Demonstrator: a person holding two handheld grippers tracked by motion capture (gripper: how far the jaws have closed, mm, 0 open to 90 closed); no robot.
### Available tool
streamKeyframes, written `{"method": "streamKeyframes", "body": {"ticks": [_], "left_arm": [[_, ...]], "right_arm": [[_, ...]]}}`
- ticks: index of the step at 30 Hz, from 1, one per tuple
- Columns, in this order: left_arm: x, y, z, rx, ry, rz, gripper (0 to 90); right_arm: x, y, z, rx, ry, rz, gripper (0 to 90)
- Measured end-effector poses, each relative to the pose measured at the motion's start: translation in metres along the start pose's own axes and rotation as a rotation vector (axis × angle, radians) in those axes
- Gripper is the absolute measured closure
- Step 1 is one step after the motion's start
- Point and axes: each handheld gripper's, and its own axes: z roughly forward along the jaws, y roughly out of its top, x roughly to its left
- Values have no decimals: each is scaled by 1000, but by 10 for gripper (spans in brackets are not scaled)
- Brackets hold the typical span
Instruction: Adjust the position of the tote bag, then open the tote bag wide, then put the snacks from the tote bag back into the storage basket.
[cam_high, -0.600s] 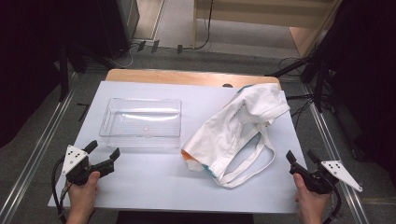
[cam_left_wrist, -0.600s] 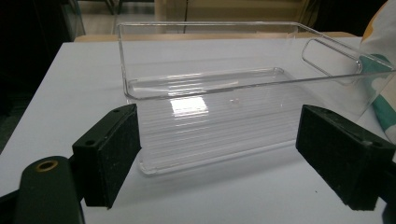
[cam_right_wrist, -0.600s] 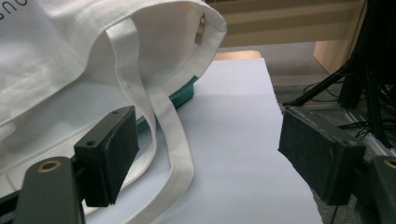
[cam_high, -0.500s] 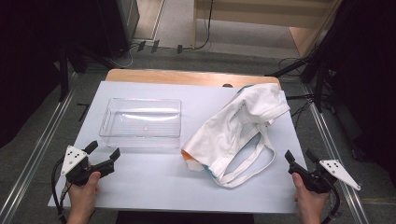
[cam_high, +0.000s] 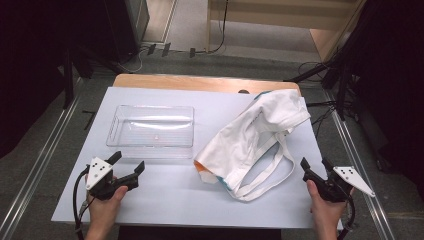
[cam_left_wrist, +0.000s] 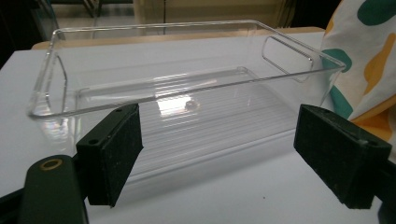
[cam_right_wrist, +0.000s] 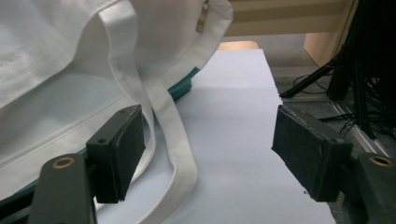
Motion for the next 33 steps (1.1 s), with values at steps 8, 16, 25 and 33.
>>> {"method": "streamKeyframes", "body": {"ticks": [8, 16, 25, 33], "left_arm": [[-6, 6, 3, 3, 1, -6, 159], [-20, 15, 10, 10, -29, 8, 160], [-42, 22, 17, -1, -72, 32, 160], [-63, 27, 27, 0, -115, 36, 160]], "right_arm": [[-4, 9, 1, -16, -18, 8, 291], [0, 20, 6, -30, 9, -19, 298], [-3, 34, 11, -52, 3, -19, 302], [2, 38, 20, -46, 17, -13, 305]]}}
